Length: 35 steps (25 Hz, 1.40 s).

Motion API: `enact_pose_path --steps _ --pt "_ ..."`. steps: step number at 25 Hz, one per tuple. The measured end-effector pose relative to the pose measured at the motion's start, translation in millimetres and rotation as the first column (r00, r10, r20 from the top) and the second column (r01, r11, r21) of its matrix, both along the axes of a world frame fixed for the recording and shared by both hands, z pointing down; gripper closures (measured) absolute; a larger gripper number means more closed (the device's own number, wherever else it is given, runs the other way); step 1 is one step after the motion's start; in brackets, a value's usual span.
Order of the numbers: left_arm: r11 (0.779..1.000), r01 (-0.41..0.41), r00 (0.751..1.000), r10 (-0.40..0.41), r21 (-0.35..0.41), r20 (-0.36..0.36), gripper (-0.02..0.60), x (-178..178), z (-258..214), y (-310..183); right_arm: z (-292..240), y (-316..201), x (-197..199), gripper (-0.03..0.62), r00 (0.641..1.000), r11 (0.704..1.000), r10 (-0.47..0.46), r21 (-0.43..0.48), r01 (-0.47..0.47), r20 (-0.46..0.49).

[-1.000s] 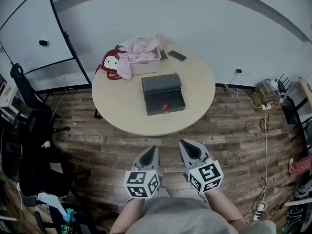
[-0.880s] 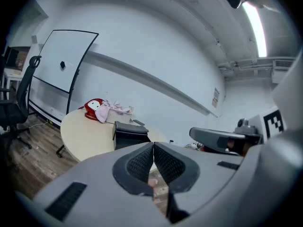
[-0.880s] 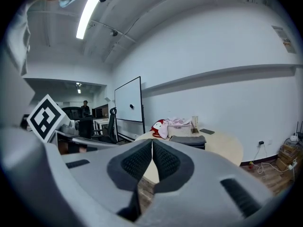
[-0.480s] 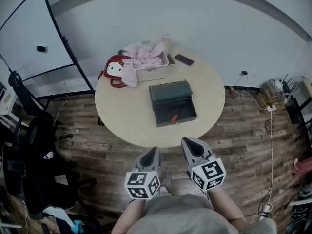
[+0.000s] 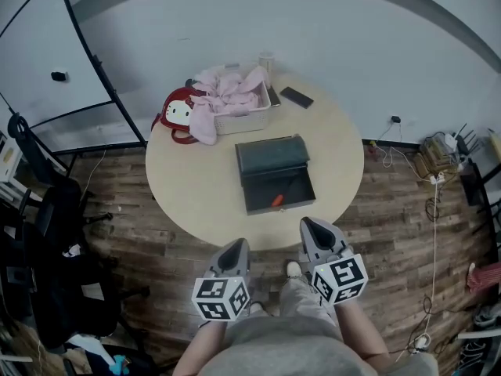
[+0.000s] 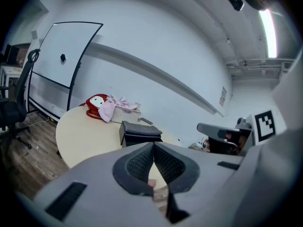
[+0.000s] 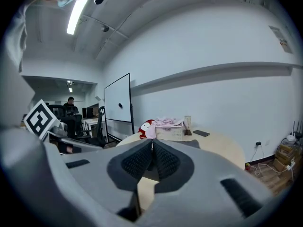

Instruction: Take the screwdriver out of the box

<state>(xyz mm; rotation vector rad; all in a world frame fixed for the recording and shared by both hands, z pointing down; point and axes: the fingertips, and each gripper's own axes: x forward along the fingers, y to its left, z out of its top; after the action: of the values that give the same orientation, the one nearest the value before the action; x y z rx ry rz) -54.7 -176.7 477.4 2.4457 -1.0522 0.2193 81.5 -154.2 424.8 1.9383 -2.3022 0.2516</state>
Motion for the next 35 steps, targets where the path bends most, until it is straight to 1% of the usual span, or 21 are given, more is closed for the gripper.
enact_pose_path --steps 2,5,11,15,19,24,27,29,32,34,35 --pt "1.0 0.024 1.0 -0.024 -0.001 0.0 0.578 8 2 -14 1 -16 11 0.592 1.0 1.0 -0.021 -0.002 0.021 -0.009" --pt "0.997 0.072 0.997 -0.072 -0.007 -0.008 0.578 21 4 -35 2 -41 25 0.592 0.996 0.997 -0.08 -0.011 0.08 -0.033" --pt "0.988 0.153 0.988 -0.153 -0.022 -0.005 0.578 47 3 -69 7 -89 48 0.592 0.978 0.98 -0.199 -0.04 0.196 -0.067" --pt "0.975 0.218 0.976 -0.218 -0.035 0.004 0.578 57 7 -84 16 -115 55 0.592 0.952 0.957 -0.287 -0.071 0.281 -0.103" --pt "0.963 0.266 0.964 -0.266 -0.052 0.016 0.578 70 11 -94 27 -136 55 0.592 0.91 0.921 -0.388 -0.109 0.375 -0.147" --pt "0.945 0.319 0.948 -0.318 -0.065 0.029 0.578 80 16 -104 50 -157 49 0.592 0.831 0.854 -0.518 -0.176 0.49 -0.202" --pt "0.931 0.357 0.934 -0.355 -0.072 0.031 0.578 80 18 -106 68 -166 39 0.592 0.771 0.804 -0.593 -0.22 0.552 -0.234" --pt "0.921 0.381 0.925 -0.38 -0.076 0.031 0.578 78 20 -108 84 -172 33 0.592 0.724 0.768 -0.639 -0.262 0.584 -0.26" --pt "0.902 0.423 0.906 -0.422 -0.087 0.033 0.578 75 25 -107 107 -179 28 0.592 0.635 0.713 -0.701 -0.338 0.614 -0.325" --pt "0.885 0.456 0.89 -0.455 -0.095 0.033 0.578 72 29 -106 123 -181 25 0.592 0.563 0.67 -0.743 -0.388 0.633 -0.363" --pt "0.876 0.472 0.881 -0.471 -0.099 0.033 0.578 69 31 -105 132 -180 22 0.592 0.52 0.642 -0.766 -0.417 0.643 -0.377"
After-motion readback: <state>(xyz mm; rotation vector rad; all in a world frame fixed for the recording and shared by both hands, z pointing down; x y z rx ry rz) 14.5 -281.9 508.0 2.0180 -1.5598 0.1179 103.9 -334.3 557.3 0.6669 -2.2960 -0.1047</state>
